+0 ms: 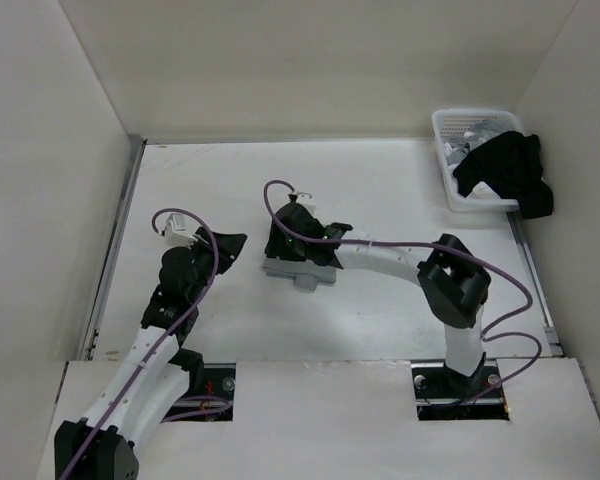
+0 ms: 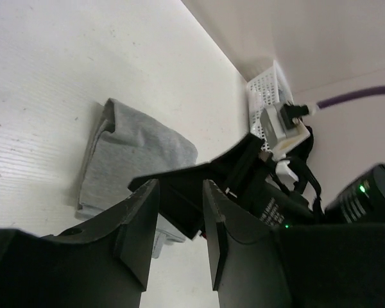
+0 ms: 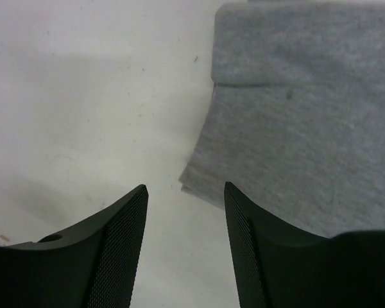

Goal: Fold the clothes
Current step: Fold the tank top

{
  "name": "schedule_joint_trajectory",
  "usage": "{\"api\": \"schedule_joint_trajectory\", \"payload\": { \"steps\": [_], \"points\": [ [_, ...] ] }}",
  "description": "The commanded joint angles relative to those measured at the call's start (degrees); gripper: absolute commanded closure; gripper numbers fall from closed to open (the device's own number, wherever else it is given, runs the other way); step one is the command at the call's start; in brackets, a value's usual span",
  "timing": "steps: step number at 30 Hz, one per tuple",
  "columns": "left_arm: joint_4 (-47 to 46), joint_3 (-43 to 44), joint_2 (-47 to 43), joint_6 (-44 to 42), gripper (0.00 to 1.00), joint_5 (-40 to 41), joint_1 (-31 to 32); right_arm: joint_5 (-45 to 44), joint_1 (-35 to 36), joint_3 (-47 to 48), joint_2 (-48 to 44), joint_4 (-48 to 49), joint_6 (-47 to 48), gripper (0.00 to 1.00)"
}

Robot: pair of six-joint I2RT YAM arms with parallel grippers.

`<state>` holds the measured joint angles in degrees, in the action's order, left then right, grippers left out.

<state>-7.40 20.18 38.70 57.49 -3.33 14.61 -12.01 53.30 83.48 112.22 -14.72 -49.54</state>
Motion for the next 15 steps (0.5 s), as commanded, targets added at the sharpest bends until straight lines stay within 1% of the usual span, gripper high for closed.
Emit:
{"api": "schedule_joint_trajectory", "payload": {
  "steps": [1,3,5,7,8,10,11,12,14,15],
  "points": [
    [-0.07,-0.5,0.5,-0.28,0.68,-3.43,-1.3,-2.66,0.01,-5.14,-10.33,6.43,-1.0,0.44],
    [-0.6,-0.41,2.08,-0.63,0.68,-3.26,-1.12,-2.84,0.01,-11.82,-16.57,10.05,0.4,0.46],
    [-1.3,-0.32,3.57,-1.15,0.67,-2.91,-0.95,-3.54,0.01,-18.93,-23.07,12.42,1.72,0.53],
    [-1.48,-0.41,4.45,-1.77,0.66,-2.47,-1.12,-4.16,0.01,-26.4,-29.66,14.88,4.17,0.67],
    [-1.22,-0.41,4.8,-2.21,0.64,-2.03,-1.3,-4.86,-0.34,-30.27,-32.91,16.46,5.67,0.78],
    [-0.86,-0.58,5.42,-2.82,0.61,-1.42,-1.3,-6.35,-0.96,-37.92,-39.68,19.19,8.39,0.91],
    [-0.6,-0.76,5.68,-3.26,0.6,-0.98,-1.04,-6.79,-1.74,-41.61,-43.37,20.16,9.36,0.94],
    [-0.25,-0.94,6.04,-3.79,0.58,-0.36,-0.77,-6.97,-2.36,-44.17,-46.28,20.78,10.07,0.95],
    [0.8,-1.46,6.65,-5.28,0.56,1.13,-0.33,-7.85,-4.73,-50.49,-54.27,21.84,10.87,0.95],
    [1.5,-1.81,6.91,-6.07,0.55,2.09,-0.24,-8.29,-6.57,-53.48,-58.22,22.1,10.61,0.93]
  ]
}}
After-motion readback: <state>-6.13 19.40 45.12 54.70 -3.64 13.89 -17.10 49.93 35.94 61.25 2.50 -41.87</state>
